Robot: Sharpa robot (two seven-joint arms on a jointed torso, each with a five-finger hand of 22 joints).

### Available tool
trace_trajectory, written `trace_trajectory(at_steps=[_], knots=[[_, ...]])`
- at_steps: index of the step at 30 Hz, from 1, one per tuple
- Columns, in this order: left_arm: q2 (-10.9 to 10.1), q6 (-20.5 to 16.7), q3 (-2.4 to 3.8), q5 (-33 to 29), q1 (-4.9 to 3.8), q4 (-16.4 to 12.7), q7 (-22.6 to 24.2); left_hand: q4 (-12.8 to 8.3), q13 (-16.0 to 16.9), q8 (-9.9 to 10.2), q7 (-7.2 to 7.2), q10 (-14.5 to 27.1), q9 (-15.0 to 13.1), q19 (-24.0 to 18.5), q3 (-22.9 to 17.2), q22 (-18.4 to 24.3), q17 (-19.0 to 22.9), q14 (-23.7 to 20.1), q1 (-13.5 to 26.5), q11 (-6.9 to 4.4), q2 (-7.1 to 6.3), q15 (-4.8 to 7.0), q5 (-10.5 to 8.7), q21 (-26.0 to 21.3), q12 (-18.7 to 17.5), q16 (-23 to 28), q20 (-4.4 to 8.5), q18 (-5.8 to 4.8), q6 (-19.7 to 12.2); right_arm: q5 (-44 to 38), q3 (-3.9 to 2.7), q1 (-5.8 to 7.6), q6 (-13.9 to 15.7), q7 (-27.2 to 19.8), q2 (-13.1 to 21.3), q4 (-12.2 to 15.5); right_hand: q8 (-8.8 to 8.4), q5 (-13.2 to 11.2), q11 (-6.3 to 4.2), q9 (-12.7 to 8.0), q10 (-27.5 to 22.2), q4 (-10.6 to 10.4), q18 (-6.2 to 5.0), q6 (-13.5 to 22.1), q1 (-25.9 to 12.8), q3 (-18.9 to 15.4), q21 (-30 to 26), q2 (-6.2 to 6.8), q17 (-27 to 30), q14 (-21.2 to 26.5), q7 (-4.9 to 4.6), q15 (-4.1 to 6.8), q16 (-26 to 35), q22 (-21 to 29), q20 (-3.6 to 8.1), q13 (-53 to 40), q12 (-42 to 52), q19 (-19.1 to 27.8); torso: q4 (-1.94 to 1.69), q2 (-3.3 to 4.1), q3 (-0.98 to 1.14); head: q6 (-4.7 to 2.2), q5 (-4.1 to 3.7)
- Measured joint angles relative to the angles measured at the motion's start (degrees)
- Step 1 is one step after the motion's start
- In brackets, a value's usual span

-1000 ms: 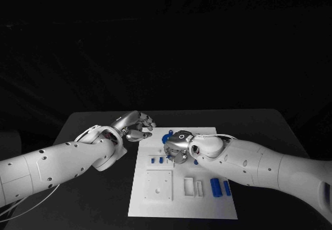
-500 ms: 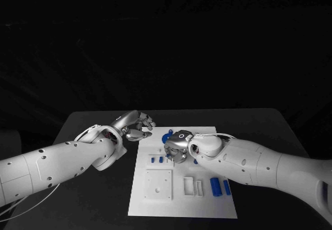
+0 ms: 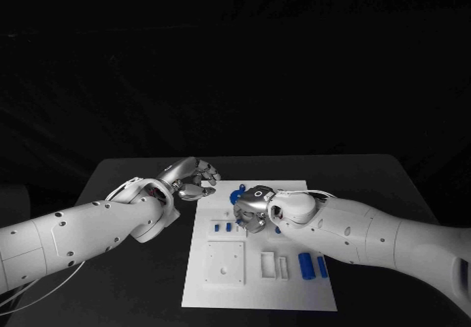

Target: Assemble the parts on the task board

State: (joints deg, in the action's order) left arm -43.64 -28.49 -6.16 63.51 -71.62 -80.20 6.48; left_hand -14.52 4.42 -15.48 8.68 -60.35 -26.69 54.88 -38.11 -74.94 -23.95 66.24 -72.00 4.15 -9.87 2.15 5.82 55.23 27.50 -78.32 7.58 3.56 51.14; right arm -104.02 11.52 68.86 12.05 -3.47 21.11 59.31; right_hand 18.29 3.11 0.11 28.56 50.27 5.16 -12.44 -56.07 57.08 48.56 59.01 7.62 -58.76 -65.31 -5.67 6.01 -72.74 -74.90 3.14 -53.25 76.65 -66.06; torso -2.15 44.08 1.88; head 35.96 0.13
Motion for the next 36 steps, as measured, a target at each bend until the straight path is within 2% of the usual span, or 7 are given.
trace_trajectory(at_steps=[14,18,24,27,30,34,36], knots=[[-0.2,0.3,-0.02,-2.8,0.0,0.4,0.0,0.2,0.0,0.0,0.0,0.0,0.0,0.0,0.2,0.0,0.0,0.0,0.2,-0.01,0.24,0.0,0.0,-0.2,0.0,0.2,-0.01,-0.02,0.0,0.3,0.16,-0.36,3.1,2.0,2.3,2.5,0.51,-0.1,-0.22,0.5,0.2,0.3,0.04,-0.4,0.5,1.1,0.1,-0.48,0.0,-0.4,0.39,0.02,0.0,0.0,0.16,-0.1,0.0,-0.2,0.04,0.0,0.05,-0.25,0.08],[-0.2,0.5,-0.02,-5.6,0.0,0.7,0.0,0.3,0.1,0.0,0.0,0.1,0.0,0.0,0.3,0.0,0.0,0.0,0.3,-0.06,0.3,0.0,0.0,-0.2,0.0,0.2,-0.02,-0.02,0.0,0.7,-0.12,-0.36,4.5,2.8,2.8,3.3,0.51,-0.1,-0.22,0.5,0.2,0.3,0.05,-0.4,0.6,1.1,0.2,-0.54,0.0,-0.4,0.39,0.02,0.0,0.0,0.25,-0.1,0.0,-0.3,0.04,-0.01,0.05,-0.35,0.08],[-0.2,1.1,-0.03,-9.7,0.0,1.1,-0.3,1.8,0.1,0.0,0.0,-0.3,0.0,0.0,1.8,0.0,0.0,0.0,2.8,-0.01,-0.38,0.0,-1.88,-0.2,0.0,0.2,-0.03,-0.02,0.0,1.3,-0.69,-0.35,6.3,3.8,3.4,4.3,0.73,-0.1,-0.22,0.4,0.6,0.0,0.11,-0.4,1.0,1.5,0.2,-0.22,0.0,-0.6,0.43,0.18,0.0,0.0,0.36,0.0,0.0,-0.4,0.06,-0.01,0.04,-0.49,0.09],[-0.3,1.5,-0.05,-13.1,-0.01,1.2,-0.8,2.8,0.2,-0.2,-0.03,-0.7,0.0,0.0,2.5,0.0,0.0,0.2,4.1,-0.35,-0.58,0.22,-2.17,-0.2,0.0,0.2,-0.03,-0.02,0.0,1.6,-1.53,-0.38,7.1,4.2,4.3,5.4,0.74,-0.1,-0.22,0.4,0.6,-0.2,0.12,-0.6,1.0,1.6,0.2,-0.22,0.0,-0.6,0.55,0.18,0.0,0.0,0.25,0.0,0.0,-0.5,0.05,-0.01,0.04,-0.54,0.02],[-0.4,2.2,-0.07,-18.7,-0.03,1.0,-1.6,3.6,0.3,-0.5,-0.03,-1.5,0.0,0.0,3.3,0.0,-0.1,0.4,4.9,-0.56,-0.38,0.42,-2.17,-0.2,0.0,0.2,-0.04,-0.03,0.0,2.0,-3.09,-0.36,8.2,4.9,5.7,7.7,0.75,-0.2,-0.22,0.4,0.6,-0.3,0.12,-0.6,1.3,1.7,0.2,0.08,0.1,-0.6,0.55,0.18,0.0,0.0,0.33,0.0,0.0,-0.8,0.05,-0.03,0.03,-0.72,0.01],[-0.5,3.4,-0.15,-28.3,-0.03,0.4,-3.6,4.9,0.3,-0.8,-0.04,-2.3,0.0,0.0,4.6,0.0,0.0,0.7,6.9,-1.0,-1.15,0.5,-2.77,-0.4,-0.1,0.7,-0.05,-0.03,-0.1,2.5,-5.61,-0.17,9.8,6.1,8.5,11.9,0.75,-0.2,-0.22,0.5,0.6,-0.5,0.13,-0.6,1.3,1.9,0.2,0.08,0.1,-0.9,0.55,0.29,0.0,0.0,0.33,0.0,0.0,-0.8,0.12,-0.09,0.03,-1.04,0.14],[-0.4,3.9,-0.16,-32.2,-0.03,0.1,-4.8,5.7,0.3,-1.1,0.01,-2.8,-0.2,0.0,5.4,0.0,0.2,0.8,8.4,-1.4,-1.51,0.53,-2.77,-0.5,-0.6,1.2,-0.05,-0.03,0.0,2.7,-6.51,0.11,10.5,6.7,9.7,13.7,0.75,-0.2,-0.42,0.5,0.8,-0.6,0.13,-0.6,1.6,2.0,0.2,0.32,0.2,-0.9,0.54,0.31,0.0,0.0,0.32,0.1,0.0,-0.8,0.18,-0.14,0.0,-1.25,0.24]])
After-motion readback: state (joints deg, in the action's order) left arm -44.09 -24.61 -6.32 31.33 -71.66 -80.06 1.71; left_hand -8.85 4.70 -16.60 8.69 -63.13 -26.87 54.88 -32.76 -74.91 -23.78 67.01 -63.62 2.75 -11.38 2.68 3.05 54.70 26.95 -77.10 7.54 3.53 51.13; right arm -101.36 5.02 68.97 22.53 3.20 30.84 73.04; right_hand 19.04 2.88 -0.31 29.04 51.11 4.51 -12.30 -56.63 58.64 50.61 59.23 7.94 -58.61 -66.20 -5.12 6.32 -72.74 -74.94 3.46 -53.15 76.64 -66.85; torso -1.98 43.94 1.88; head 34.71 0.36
